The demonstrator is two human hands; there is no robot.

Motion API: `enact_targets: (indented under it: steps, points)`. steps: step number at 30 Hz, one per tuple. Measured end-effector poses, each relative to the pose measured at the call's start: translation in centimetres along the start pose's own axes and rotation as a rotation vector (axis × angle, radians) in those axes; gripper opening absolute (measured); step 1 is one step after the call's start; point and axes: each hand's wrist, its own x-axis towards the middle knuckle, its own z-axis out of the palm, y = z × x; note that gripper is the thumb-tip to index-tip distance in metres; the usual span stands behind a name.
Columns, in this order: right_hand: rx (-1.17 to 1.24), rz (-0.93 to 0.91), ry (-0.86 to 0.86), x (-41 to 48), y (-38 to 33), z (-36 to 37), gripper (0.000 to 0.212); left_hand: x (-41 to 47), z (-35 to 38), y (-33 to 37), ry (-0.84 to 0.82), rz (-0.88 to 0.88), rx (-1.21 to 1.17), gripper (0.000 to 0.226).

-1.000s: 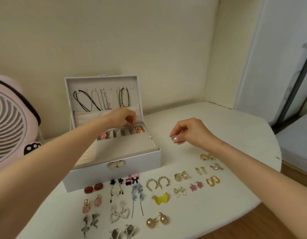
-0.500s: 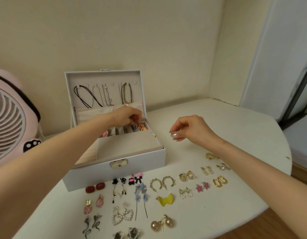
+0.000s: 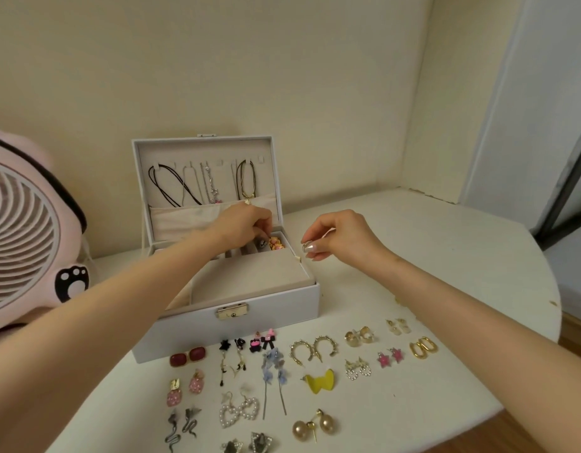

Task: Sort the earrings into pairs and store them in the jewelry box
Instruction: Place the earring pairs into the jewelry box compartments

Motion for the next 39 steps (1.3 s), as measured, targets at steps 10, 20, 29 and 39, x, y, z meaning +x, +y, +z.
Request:
enact_targets:
  steps: [10,20,29,39]
  points:
    - [-0.177,0.100,0.052,5.0,-2.0,4.6,0.022,-1.0,0.1,-1.1,0.152,-0.005,-0.127,0.022]
    - [-0.390,0.250,0.066,6.5,-2.0,7.1,0.033,-3.3,-1.4,-1.5,0.256,-0.002,-0.094,0.014]
    - [-0.442,0.196,0.063,6.5,-1.4,7.2,0.030,-4.5,-1.5,-1.1,0.243,0.007,-0.084,0.012]
    - [-0.373,0.039,0.090,1.8,-1.7,2.2,0.010,-7.0,-1.9,1.7,0.193,0.026,-0.143,0.011]
